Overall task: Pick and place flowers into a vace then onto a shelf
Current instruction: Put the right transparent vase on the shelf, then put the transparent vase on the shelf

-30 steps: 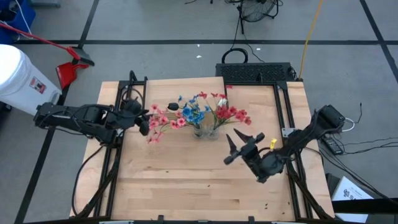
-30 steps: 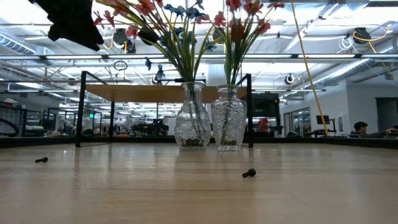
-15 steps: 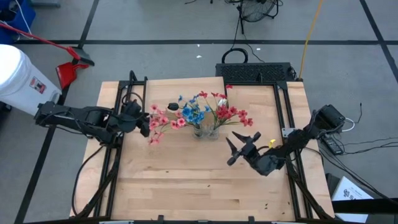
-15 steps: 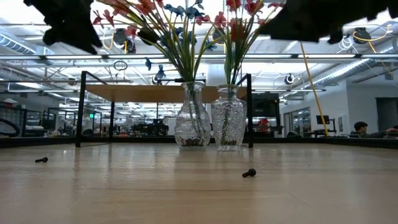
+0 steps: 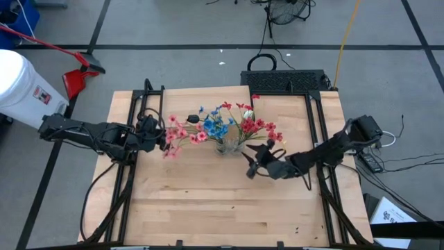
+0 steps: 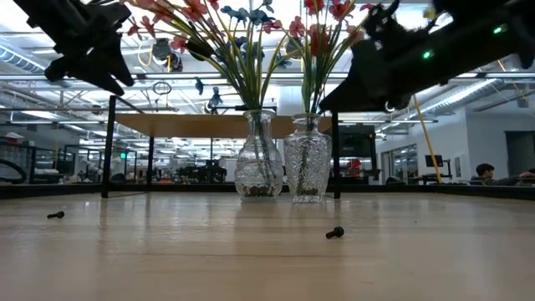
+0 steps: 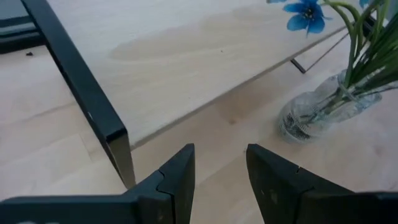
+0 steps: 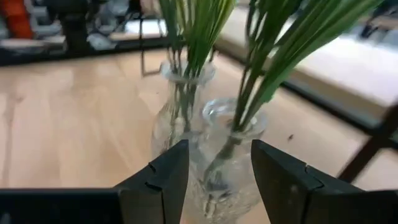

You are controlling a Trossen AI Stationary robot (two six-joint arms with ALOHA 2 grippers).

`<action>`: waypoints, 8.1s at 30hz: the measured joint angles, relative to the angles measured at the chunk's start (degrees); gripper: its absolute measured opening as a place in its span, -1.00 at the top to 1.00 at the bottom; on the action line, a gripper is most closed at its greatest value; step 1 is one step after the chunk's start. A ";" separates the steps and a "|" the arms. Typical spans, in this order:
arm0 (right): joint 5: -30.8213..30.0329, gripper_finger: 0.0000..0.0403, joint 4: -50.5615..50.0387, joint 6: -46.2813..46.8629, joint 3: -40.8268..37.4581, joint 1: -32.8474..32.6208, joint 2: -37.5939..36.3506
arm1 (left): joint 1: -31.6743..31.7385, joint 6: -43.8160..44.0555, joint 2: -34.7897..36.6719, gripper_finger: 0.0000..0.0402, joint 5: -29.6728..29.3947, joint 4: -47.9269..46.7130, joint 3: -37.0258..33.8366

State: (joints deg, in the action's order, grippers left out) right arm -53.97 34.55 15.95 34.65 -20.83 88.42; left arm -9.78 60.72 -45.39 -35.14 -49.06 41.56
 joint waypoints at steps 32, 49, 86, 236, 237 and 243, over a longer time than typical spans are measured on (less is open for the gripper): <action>18.15 -0.32 3.48 -3.03 0.09 11.90 3.41 | 0.05 1.78 0.02 0.27 -3.93 -0.39 0.00; 18.28 -0.31 20.52 -7.09 0.09 15.44 12.53 | 0.07 3.88 0.00 0.27 -3.88 -0.44 0.00; 13.31 0.27 13.32 -12.78 -0.04 13.71 -1.20 | 0.07 2.98 0.02 0.27 -3.92 -0.68 0.00; 35.04 -0.45 -24.62 -2.94 14.47 35.33 -36.41 | -30.75 4.49 -13.88 -0.45 -37.85 64.60 0.42; 35.25 -0.45 -24.76 -2.94 14.47 35.33 -36.61 | -32.79 -4.98 -12.15 -0.45 -40.20 64.97 1.30; 36.35 -0.45 -25.50 -1.46 14.47 35.33 -37.04 | -39.40 -31.92 -10.53 -0.45 -50.08 66.96 4.21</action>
State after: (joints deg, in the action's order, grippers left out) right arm -17.63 9.05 14.49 49.12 14.50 51.38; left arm -49.18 28.80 -55.92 -85.23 17.90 45.77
